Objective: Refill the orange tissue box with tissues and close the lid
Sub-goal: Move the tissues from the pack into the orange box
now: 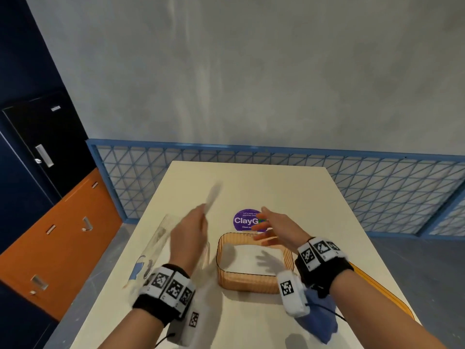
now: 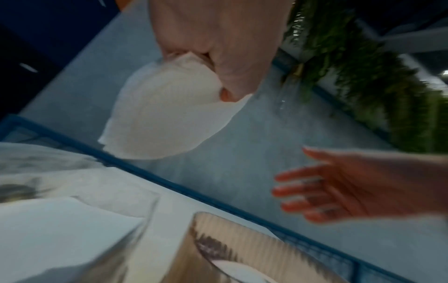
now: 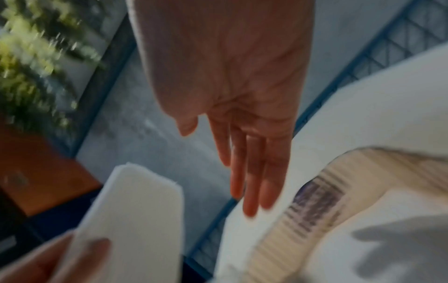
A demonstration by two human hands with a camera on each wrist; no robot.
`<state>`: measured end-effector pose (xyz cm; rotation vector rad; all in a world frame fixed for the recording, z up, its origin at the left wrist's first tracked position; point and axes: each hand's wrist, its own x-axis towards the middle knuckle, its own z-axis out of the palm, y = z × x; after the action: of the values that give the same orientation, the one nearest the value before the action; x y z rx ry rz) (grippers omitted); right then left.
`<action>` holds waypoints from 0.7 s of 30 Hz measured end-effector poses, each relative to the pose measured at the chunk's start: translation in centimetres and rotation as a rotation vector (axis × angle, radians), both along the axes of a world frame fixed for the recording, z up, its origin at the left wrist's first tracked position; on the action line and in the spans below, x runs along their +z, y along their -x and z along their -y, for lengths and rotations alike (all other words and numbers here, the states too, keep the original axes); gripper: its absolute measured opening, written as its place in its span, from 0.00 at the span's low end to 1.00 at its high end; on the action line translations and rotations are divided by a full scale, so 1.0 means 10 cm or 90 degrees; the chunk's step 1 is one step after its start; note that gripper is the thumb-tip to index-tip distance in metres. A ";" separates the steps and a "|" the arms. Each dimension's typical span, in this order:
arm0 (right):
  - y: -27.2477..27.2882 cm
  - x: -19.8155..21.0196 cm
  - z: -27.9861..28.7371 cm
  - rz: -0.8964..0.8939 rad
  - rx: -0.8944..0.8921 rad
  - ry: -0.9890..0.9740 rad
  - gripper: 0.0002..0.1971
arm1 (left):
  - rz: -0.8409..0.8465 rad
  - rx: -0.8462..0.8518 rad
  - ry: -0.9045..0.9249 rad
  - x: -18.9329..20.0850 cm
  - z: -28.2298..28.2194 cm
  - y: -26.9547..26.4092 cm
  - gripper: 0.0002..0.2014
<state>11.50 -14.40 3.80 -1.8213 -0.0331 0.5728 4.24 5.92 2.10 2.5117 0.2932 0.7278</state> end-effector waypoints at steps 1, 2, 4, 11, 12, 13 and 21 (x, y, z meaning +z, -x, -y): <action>0.01 0.10 -0.06 -0.089 0.006 -0.081 0.24 | 0.023 -0.054 -0.007 -0.01 0.10 0.03 0.16; 0.00 0.18 -0.10 -0.148 0.011 -0.141 0.28 | 0.044 -0.116 -0.032 -0.04 0.19 0.04 0.17; -0.02 0.30 -0.12 -0.171 0.018 -0.182 0.28 | 0.059 -0.231 -0.079 -0.15 0.31 0.06 0.18; -0.12 0.42 0.06 0.104 0.072 0.191 0.13 | -0.008 -0.333 -0.017 -0.46 0.42 0.09 0.35; -0.11 0.44 0.09 0.150 0.082 0.221 0.15 | -0.024 -0.298 0.081 -0.46 0.43 0.10 0.38; -0.10 0.48 0.12 0.184 0.090 0.230 0.15 | -0.027 -0.256 0.178 -0.46 0.45 0.10 0.37; -0.04 0.36 0.29 0.227 0.045 0.033 0.15 | -0.124 -0.164 0.820 -0.25 0.40 -0.14 0.25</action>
<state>11.86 -17.34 7.44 -1.9598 -0.3275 0.2933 5.60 1.89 -0.40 1.3296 0.3414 0.0711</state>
